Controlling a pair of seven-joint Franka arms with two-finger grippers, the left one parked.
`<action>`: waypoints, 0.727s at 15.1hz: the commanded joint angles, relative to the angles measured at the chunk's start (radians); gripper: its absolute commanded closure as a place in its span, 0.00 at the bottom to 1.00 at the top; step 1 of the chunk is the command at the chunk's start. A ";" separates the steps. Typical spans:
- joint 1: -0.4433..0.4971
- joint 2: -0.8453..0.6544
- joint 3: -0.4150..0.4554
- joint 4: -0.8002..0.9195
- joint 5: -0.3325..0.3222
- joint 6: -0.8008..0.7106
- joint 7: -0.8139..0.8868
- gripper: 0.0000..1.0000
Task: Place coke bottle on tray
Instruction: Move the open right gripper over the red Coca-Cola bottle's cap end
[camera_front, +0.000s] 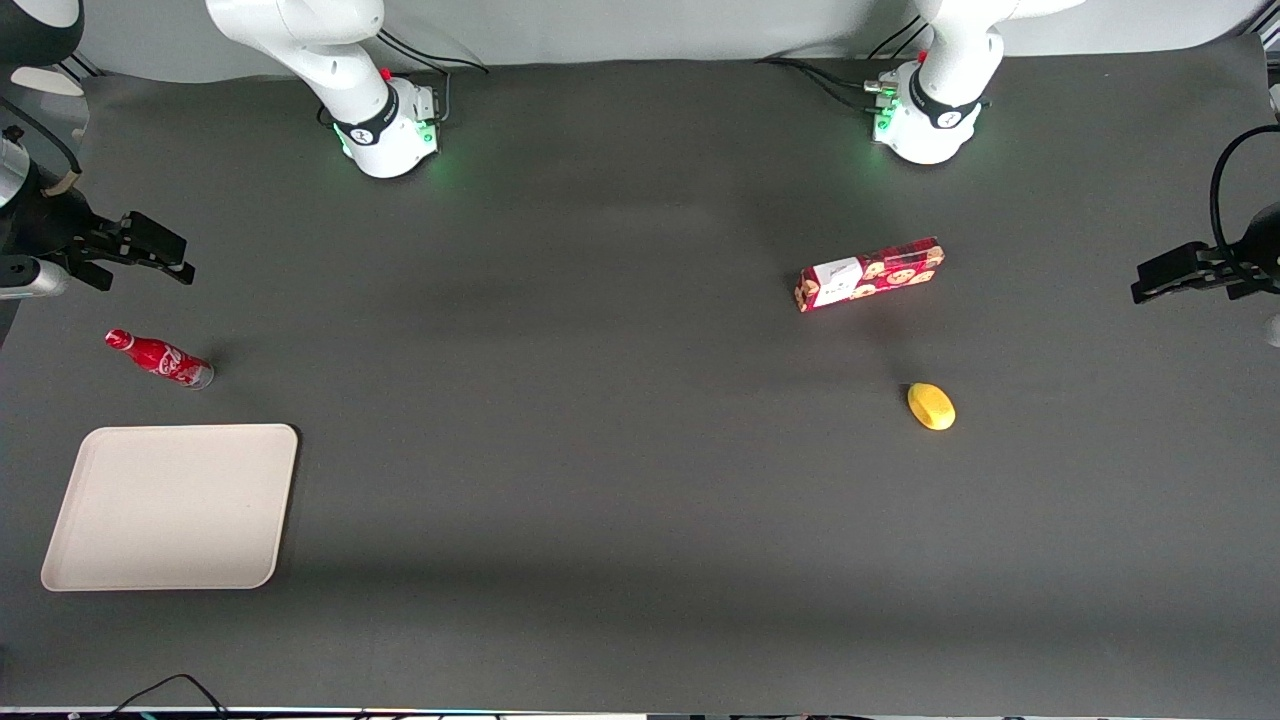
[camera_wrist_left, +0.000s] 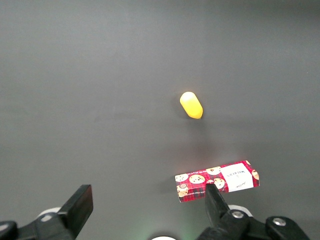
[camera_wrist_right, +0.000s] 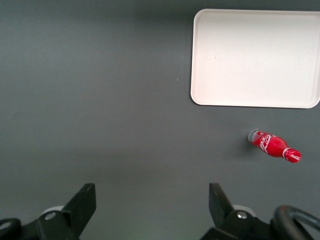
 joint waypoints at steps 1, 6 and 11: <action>-0.027 0.020 -0.040 -0.010 -0.017 -0.007 -0.010 0.00; -0.057 0.035 -0.138 -0.130 -0.075 0.141 -0.211 0.00; -0.073 0.046 -0.285 -0.321 -0.089 0.441 -0.473 0.00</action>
